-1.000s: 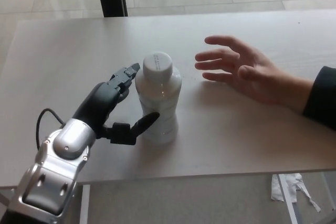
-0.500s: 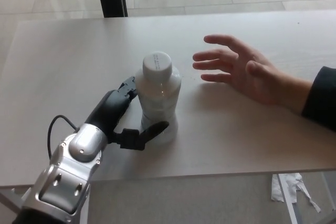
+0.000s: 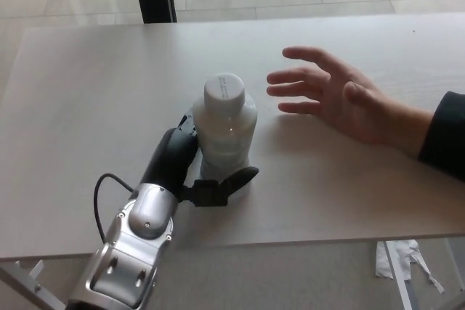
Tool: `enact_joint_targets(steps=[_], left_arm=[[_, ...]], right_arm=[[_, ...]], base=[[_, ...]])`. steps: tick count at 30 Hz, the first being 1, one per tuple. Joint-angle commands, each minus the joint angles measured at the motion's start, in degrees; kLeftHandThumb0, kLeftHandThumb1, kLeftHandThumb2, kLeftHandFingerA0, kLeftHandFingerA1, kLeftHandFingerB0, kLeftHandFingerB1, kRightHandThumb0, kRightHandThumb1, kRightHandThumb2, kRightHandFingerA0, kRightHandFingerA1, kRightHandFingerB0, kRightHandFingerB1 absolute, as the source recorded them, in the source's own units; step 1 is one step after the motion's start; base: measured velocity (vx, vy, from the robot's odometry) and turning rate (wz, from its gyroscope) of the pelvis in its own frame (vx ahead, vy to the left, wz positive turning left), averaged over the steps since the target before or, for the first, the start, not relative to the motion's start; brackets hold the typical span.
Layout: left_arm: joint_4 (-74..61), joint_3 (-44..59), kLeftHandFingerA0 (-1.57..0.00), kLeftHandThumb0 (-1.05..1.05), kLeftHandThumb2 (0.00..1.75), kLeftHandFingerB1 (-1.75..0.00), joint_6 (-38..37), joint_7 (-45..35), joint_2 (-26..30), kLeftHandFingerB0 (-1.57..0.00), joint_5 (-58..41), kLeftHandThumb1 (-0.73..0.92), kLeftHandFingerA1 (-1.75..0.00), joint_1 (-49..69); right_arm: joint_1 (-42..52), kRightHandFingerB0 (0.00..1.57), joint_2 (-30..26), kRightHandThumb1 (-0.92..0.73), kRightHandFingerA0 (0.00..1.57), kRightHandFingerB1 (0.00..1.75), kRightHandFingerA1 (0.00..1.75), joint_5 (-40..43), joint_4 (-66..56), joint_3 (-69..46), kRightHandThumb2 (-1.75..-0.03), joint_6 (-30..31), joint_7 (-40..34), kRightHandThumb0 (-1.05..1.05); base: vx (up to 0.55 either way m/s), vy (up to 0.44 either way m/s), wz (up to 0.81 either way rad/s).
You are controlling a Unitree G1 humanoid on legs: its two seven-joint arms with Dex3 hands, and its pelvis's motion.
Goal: Pick up a bottle and hand it
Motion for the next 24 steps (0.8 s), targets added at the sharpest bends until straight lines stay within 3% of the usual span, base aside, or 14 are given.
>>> enact_joint_targets(steps=[1, 3, 4, 5, 6, 7, 8, 9, 10, 11, 12, 13, 16, 24], left_arm=[[2.5, 0.7, -0.68, -0.60, 0.57, 0.00, -8.2, 8.6, -4.9, 0.00, 1.5, 0.56, -0.71, 1.1], [4.0, 0.5, -0.87, -0.53, 0.59, 0.00, -10.6, 10.1, -5.9, 0.00, 2.2, 0.61, -0.83, 1.2], [4.2, 0.5, -0.87, -0.53, 0.59, 0.00, -10.8, 10.2, -6.0, 0.00, 2.4, 0.61, -0.83, 1.2], [6.9, 0.1, -1.05, -0.30, 0.82, 0.00, -14.7, 14.4, -7.2, 0.00, 3.9, 0.68, -1.06, 1.0], [8.2, -0.1, -1.05, -0.21, 0.74, -0.11, -16.9, 17.4, -7.6, 0.00, 5.3, 0.87, -1.27, 1.2], [8.9, 0.5, -0.50, -0.08, 0.84, -0.45, -19.1, 18.3, -8.3, -0.33, 4.7, 0.89, -1.00, 1.5], [9.4, 1.3, -0.50, -0.08, 0.84, -0.45, -21.5, 19.0, -9.1, -0.33, 3.7, 0.89, -1.00, 1.9], [8.5, 1.3, -0.71, -0.08, 0.93, -0.69, -20.3, 19.7, -9.0, -0.65, 4.5, 0.83, -1.35, 2.3], [9.0, 0.8, -0.77, -0.04, 1.18, -1.28, -21.4, 20.2, -8.3, -0.83, 5.5, 0.70, -1.60, 2.4], [9.4, 0.7, -1.13, 0.00, 1.29, -1.20, -21.7, 20.9, -7.9, -1.17, 6.2, 0.70, -1.21, 2.2], [9.2, 0.3, -0.96, -0.03, 1.27, -1.70, -20.9, 21.4, -7.2, -0.84, 7.3, 0.63, -1.75, 2.2], [9.1, 0.1, -0.97, -0.07, 1.17, -1.71, -20.7, 21.5, -6.9, -0.83, 7.6, 0.66, -1.75, 2.3], [9.4, 0.3, -0.98, -0.08, 1.14, -1.69, -21.9, 21.4, -6.5, -0.81, 7.4, 0.66, -1.75, 2.5], [9.8, 1.4, -0.95, -0.04, 1.27, -1.71, -25.6, 20.3, -5.2, -0.78, 6.3, 0.58, -1.75, 2.8]], right_arm=[[-0.1, 0.38, -0.9, -0.53, 0.44, 0.58, 0.73, -0.1, -0.7, 0.0, -0.57, -0.2, -0.4, -0.74], [-0.6, 0.38, -1.1, -0.54, 0.43, 0.58, 0.74, -0.8, 0.3, 0.2, -0.57, -0.9, -0.4, -0.73], [-0.6, 0.38, -1.1, -0.54, 0.43, 0.58, 0.74, -0.8, 0.2, 0.3, -0.57, -0.9, -0.5, -0.73], [-0.9, 0.38, -1.3, -0.54, 0.42, 0.58, 0.75, -1.1, 1.0, 0.2, -0.58, -1.3, -0.5, -0.73], [-0.7, 0.38, -1.2, -0.54, 0.41, 0.60, 0.76, -1.1, 0.9, 0.3, -0.57, -1.2, -0.5, -0.75], [-0.7, 0.38, -1.3, -0.56, 0.43, 0.59, 0.74, -1.2, 1.1, 0.3, -0.58, -1.4, -0.4, -0.74], [-0.8, 0.38, -1.4, -0.56, 0.43, 0.59, 0.74, -1.3, 1.4, 0.3, -0.58, -1.7, -0.3, -0.74], [-0.6, 0.34, -1.7, -0.58, 0.42, 0.59, 0.75, -1.8, 1.9, 0.5, -0.59, -2.8, 0.4, -0.74], [-0.4, 0.36, -1.4, -0.58, 0.43, 0.59, 0.75, -1.7, 1.3, 0.2, -0.59, -2.3, -0.4, -0.73], [-0.2, 0.36, -1.5, -0.59, 0.44, 0.60, 0.76, -1.9, 1.3, 0.3, -0.59, -2.7, -0.1, -0.73], [0.1, 0.35, -1.4, -0.61, 0.46, 0.60, 0.77, -2.3, 0.7, 0.4, -0.59, -2.8, -0.4, -0.72], [0.2, 0.36, -1.4, -0.61, 0.47, 0.60, 0.77, -2.4, 0.6, 0.4, -0.59, -2.8, -0.6, -0.70], [0.2, 0.37, -0.9, -0.61, 0.49, 0.60, 0.76, -1.5, 0.4, 0.0, -0.59, -1.7, -0.9, -0.69], [0.8, 0.36, -0.5, -0.62, 0.50, 0.60, 0.77, -1.6, -0.6, 0.0, -0.59, -1.4, -1.4, -0.68]], base=[[0.00, 0.000, 0.00], [0.00, 0.000, 0.00], [0.00, 0.000, 0.00], [0.00, 0.000, 0.00], [0.00, 0.000, 0.00], [0.00, 0.000, 0.00], [0.00, 0.000, 0.00], [0.00, 0.000, 0.00], [0.00, 0.000, 0.00], [0.00, 0.000, 0.00], [0.00, 0.000, 0.00], [0.00, 0.000, 0.00], [0.00, 0.000, 0.00], [0.00, 0.000, 0.00]])
